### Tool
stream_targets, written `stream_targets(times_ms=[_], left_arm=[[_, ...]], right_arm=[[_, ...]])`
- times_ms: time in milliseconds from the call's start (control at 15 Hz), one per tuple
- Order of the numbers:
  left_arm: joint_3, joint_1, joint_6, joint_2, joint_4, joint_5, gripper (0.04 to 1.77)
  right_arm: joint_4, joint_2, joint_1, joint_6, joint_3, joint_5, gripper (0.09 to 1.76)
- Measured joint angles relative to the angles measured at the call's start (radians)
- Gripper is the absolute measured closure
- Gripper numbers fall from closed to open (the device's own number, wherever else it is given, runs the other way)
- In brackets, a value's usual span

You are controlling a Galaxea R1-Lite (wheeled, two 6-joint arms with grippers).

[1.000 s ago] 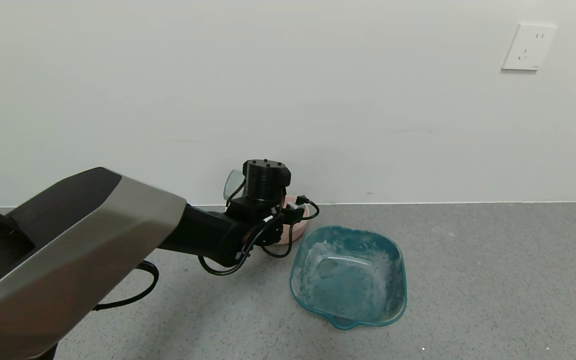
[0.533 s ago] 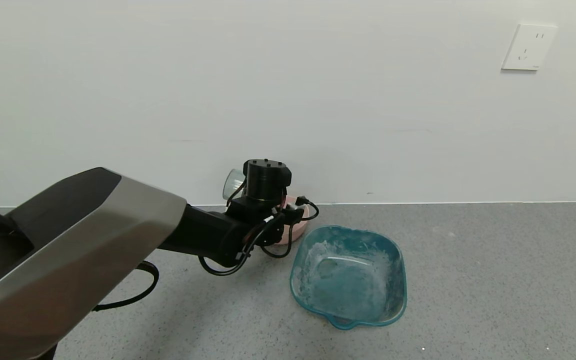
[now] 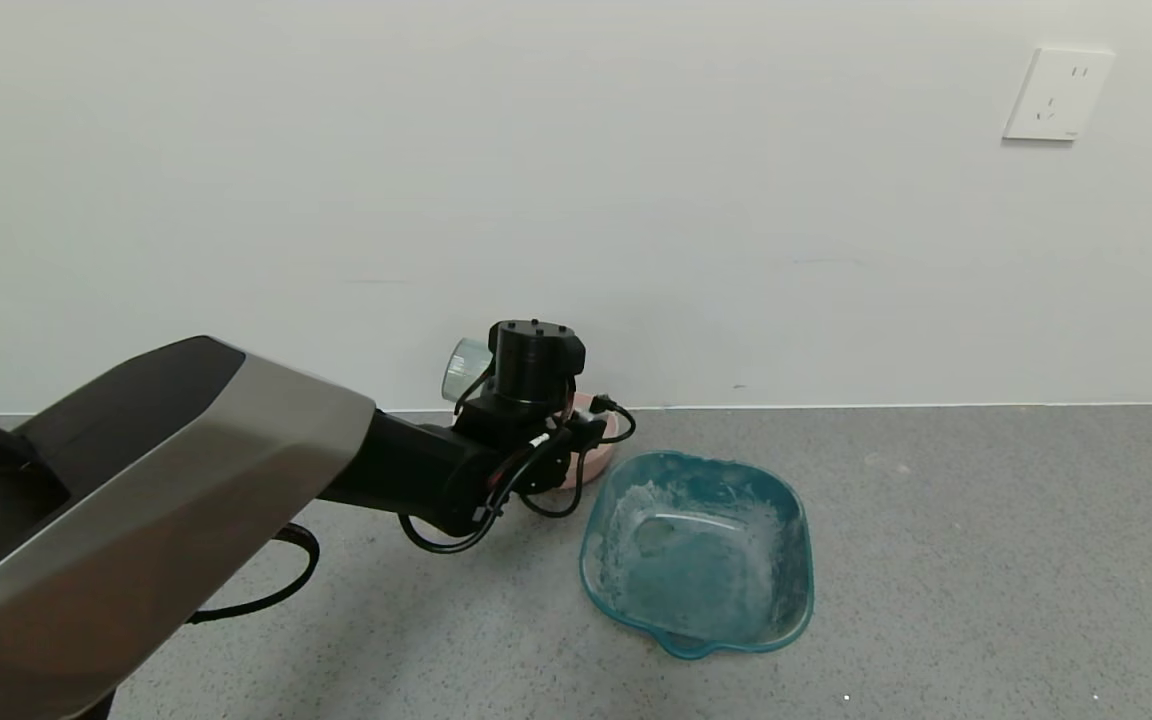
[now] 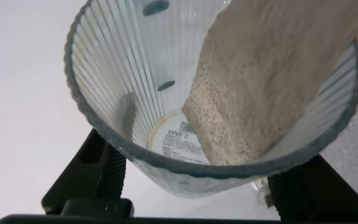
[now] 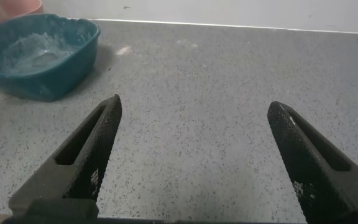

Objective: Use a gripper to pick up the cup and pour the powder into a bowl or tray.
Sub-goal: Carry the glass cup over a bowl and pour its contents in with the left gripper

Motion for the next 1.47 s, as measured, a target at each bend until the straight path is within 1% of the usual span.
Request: stream_targets(times_ms=[267, 867, 1067, 1200, 1467], left_arm=[[0.000, -0.008, 0.006, 0.000, -0.002, 0.020, 0.53], [0.003, -0.008, 0.006, 0.000, -0.013, 0.027, 0.53], [0.021, -0.007, -0.003, -0.003, -0.060, 0.026, 0.53], [0.053, -0.003, -0.009, -0.009, -0.120, 0.021, 0.53], [0.154, 0.002, -0.013, -0.040, -0.228, 0.011, 0.53]], right_arm=[[0.000, 0.000, 0.000, 0.000, 0.000, 0.000, 0.14], [0.000, 0.000, 0.000, -0.001, 0.000, 0.000, 0.14], [0.000, 0.000, 0.000, 0.000, 0.000, 0.000, 0.14], [0.000, 0.000, 0.000, 0.000, 0.000, -0.001, 0.14], [0.000, 0.000, 0.000, -0.001, 0.000, -0.001, 0.14]])
